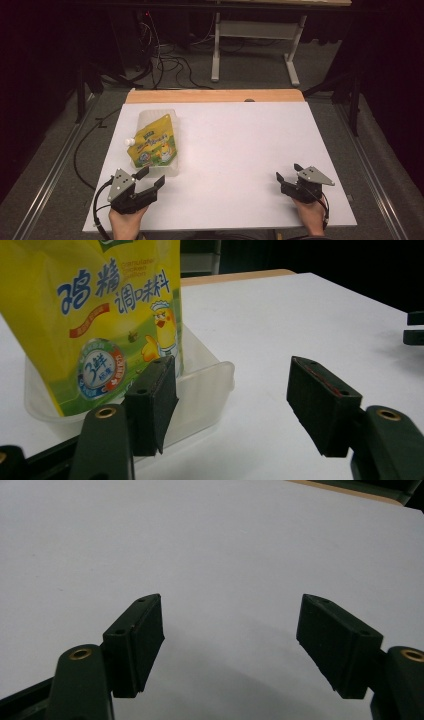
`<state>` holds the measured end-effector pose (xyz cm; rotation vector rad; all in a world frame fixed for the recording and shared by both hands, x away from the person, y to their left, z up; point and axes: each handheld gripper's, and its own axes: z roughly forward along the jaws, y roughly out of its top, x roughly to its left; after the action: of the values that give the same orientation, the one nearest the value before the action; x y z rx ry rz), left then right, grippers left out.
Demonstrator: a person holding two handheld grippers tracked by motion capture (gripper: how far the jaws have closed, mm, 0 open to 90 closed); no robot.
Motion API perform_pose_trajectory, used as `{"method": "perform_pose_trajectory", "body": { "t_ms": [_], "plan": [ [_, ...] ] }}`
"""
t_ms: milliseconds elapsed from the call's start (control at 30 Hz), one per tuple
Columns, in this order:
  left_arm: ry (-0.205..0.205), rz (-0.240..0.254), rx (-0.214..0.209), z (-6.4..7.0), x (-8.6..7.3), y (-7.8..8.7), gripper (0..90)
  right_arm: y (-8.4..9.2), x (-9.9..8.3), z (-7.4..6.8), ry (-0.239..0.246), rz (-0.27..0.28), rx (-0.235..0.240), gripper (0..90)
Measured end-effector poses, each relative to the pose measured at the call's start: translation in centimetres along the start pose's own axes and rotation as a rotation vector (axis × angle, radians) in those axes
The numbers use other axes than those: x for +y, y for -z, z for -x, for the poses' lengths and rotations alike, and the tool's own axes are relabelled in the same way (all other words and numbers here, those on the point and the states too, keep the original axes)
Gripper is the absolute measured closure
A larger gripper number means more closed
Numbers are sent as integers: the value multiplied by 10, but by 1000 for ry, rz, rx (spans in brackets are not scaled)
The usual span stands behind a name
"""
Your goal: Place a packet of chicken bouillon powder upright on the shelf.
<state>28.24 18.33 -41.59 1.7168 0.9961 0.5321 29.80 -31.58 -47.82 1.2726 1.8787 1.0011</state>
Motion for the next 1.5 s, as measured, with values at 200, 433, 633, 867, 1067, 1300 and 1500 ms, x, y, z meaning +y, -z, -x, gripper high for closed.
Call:
{"method": "perform_pose_trajectory", "body": {
  "t_ms": [200,433,633,867,1067,1300,1500],
  "plan": [
    [-9,-6,-18,4,0,-6,378,0,0,0,0,0,0,271],
    [-18,-11,-40,9,2,-12,378,0,0,0,1,0,0,271],
    [-28,-19,-63,15,4,-19,378,0,0,0,2,2,1,271],
    [-32,-25,-84,18,6,-26,381,0,0,0,-1,3,1,271],
    [-24,-28,-117,22,8,-34,382,0,0,0,-3,3,1,271],
    [-35,-42,-140,27,10,-44,381,0,0,0,-4,5,0,271],
    [-40,-49,-153,31,10,-51,382,0,0,0,-4,5,2,271]
  ]
}}
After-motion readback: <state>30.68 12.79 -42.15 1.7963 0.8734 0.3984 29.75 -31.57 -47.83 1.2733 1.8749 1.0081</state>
